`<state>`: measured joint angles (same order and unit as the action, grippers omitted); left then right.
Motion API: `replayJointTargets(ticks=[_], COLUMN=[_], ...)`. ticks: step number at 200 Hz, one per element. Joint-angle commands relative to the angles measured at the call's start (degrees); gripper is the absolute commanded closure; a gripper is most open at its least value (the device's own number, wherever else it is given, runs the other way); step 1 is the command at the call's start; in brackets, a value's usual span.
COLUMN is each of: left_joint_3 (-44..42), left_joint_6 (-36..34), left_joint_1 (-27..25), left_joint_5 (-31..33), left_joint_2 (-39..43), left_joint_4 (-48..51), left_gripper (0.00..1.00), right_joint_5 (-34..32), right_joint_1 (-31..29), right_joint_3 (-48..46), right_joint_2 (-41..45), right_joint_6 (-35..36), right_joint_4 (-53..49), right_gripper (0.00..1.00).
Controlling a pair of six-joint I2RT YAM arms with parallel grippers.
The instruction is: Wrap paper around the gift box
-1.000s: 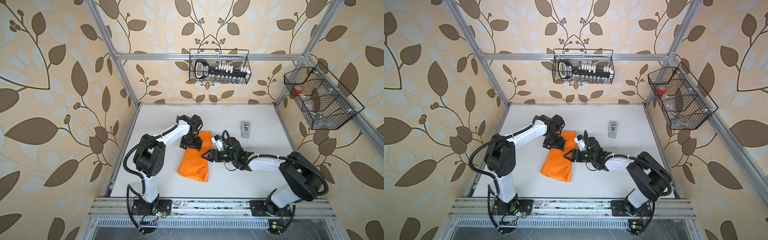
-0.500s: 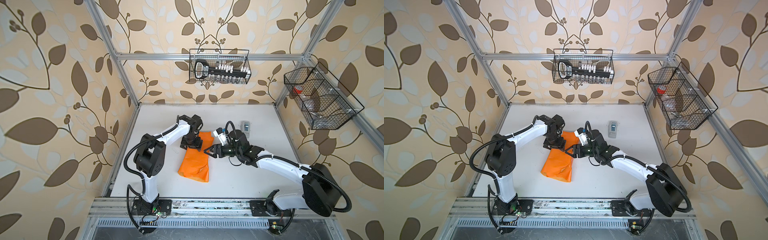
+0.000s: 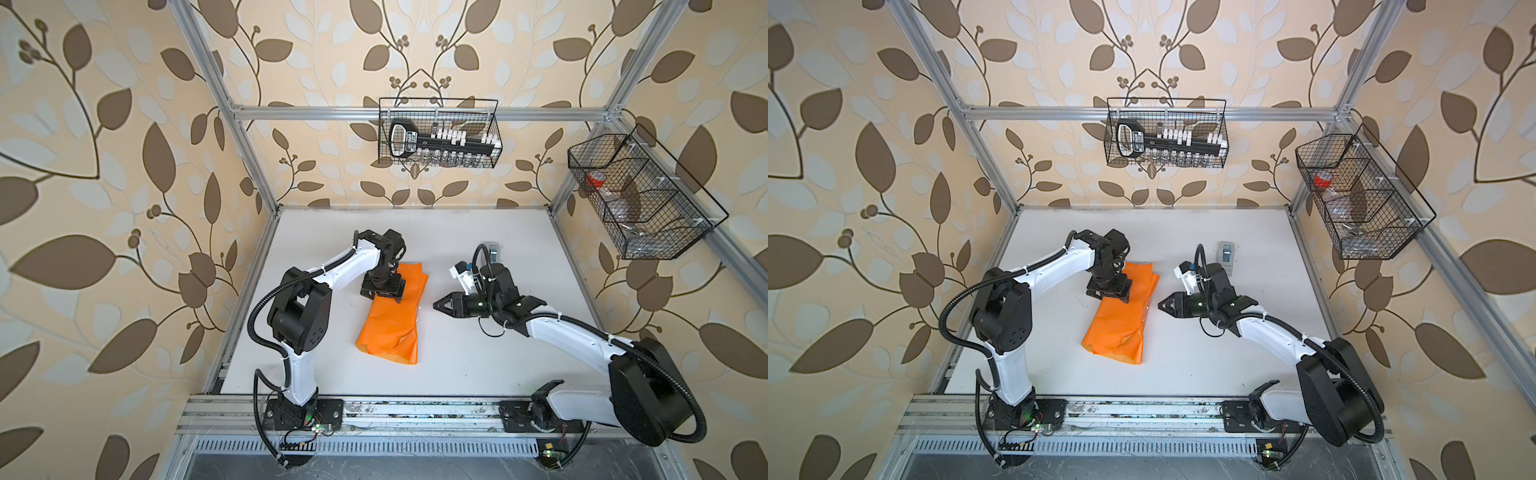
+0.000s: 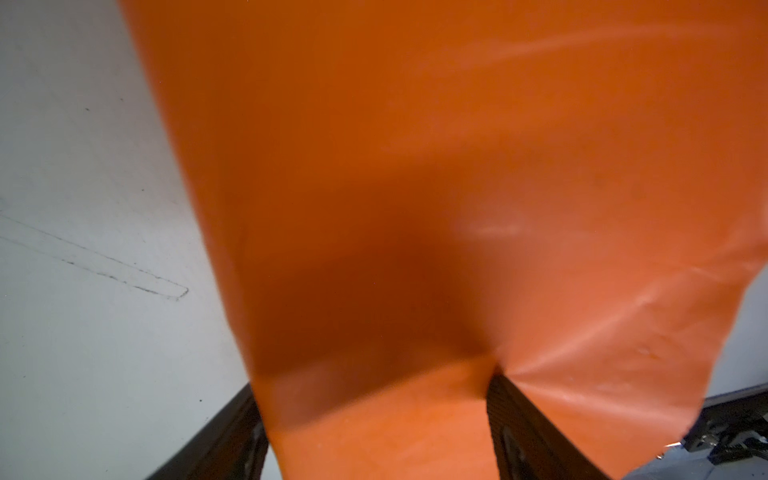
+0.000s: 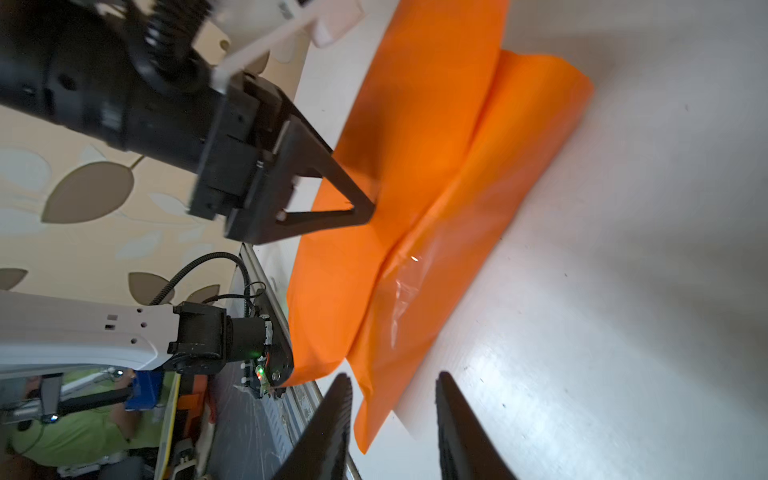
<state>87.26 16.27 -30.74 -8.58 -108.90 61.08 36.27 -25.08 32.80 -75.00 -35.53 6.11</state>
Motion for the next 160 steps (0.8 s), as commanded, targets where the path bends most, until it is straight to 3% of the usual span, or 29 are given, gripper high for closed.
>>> replayJointTargets(ticks=[1,30,64,87,122,160], left_joint_3=[-1.9,-2.0,-2.2,-2.0,-1.9,-2.0], left_joint_6=[0.9,1.0,1.0,1.2,1.3,1.2], left_joint_1=[-1.2,-1.3,-1.3,-1.3,-1.3,-1.2], left_joint_5=[-2.3,-2.3,-2.6,-2.7,-3.1,-3.2], left_joint_2=[-3.5,-3.6,-3.7,-3.6,-3.5,-3.4], left_joint_4=[-1.8,-2.0,-2.2,-2.2,-2.3,-2.4], left_gripper=[0.2,0.2,0.2,0.2,0.2,0.21], right_joint_5=[5.6,6.1,3.3,0.0,-4.5,-5.4], right_joint_1=[1.7,1.7,-1.3,-5.3,-8.7,-9.9], right_joint_3=[-7.9,-16.3,-19.0,-17.6,-18.2,-16.8], right_joint_2=[-0.7,-8.4,-25.1,-31.0,-30.5,-33.0], right_joint_6=[-13.8,-28.7,-43.6,-43.8,-43.0,-44.1], right_joint_4=[25.9,55.1,85.8,86.1,86.1,86.1], right_gripper=[0.59,0.52,0.54,0.54,0.45,0.48])
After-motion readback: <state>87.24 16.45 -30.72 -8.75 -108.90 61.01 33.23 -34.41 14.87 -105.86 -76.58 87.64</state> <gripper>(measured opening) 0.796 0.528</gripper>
